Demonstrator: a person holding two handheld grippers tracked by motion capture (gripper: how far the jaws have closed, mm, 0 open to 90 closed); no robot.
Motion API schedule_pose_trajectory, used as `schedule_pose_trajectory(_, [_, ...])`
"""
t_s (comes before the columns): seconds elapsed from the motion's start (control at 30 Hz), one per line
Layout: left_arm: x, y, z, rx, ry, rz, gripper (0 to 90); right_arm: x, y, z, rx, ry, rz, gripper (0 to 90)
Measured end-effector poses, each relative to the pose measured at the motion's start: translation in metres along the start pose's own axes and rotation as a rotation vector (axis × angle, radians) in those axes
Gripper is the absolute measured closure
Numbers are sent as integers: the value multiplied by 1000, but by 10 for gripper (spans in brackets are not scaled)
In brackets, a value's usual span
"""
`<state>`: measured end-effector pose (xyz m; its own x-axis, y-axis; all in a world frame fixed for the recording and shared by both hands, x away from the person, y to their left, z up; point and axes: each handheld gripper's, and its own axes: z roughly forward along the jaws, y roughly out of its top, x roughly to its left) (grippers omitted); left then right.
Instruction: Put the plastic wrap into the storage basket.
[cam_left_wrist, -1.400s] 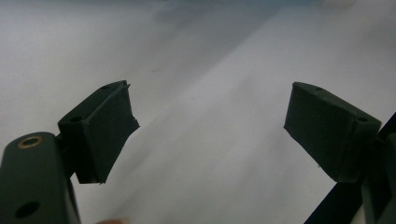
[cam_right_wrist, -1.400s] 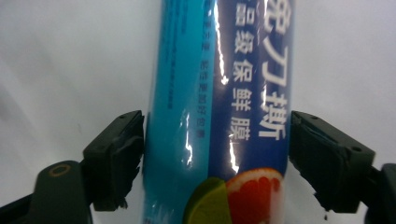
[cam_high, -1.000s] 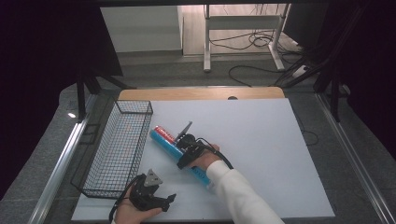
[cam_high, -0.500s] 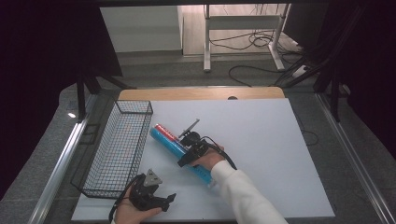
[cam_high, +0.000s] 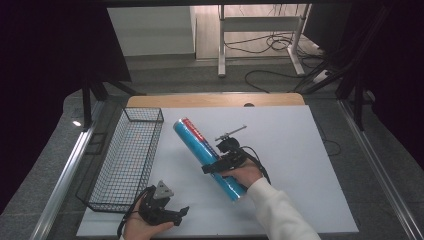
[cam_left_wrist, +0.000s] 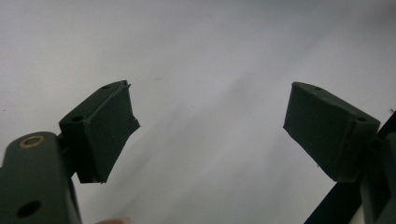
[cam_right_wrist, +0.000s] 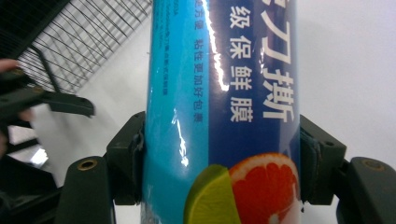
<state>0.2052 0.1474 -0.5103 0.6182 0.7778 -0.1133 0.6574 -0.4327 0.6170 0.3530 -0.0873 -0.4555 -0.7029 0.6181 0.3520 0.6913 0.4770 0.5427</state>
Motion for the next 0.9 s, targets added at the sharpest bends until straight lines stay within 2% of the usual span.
schedule_pose_trajectory(0.13, [0,0,0,0,-4,-3,159,-4,-8,-14,-37,2,9,325])
schedule_pose_trajectory(0.23, [0,1,1,2,-3,-3,159,-10,-17,-26,-76,23,38,325])
schedule_pose_trajectory(0.57, [0,4,0,-28,-16,-23,159,-19,-45,-44,-110,29,78,324])
schedule_pose_trajectory(0.73, [1,7,-1,-49,-41,-45,158,-22,-55,-51,-132,38,88,324])
schedule_pose_trajectory(0.9, [2,10,-2,-70,-91,-82,158,-25,-67,-58,-154,40,94,324])
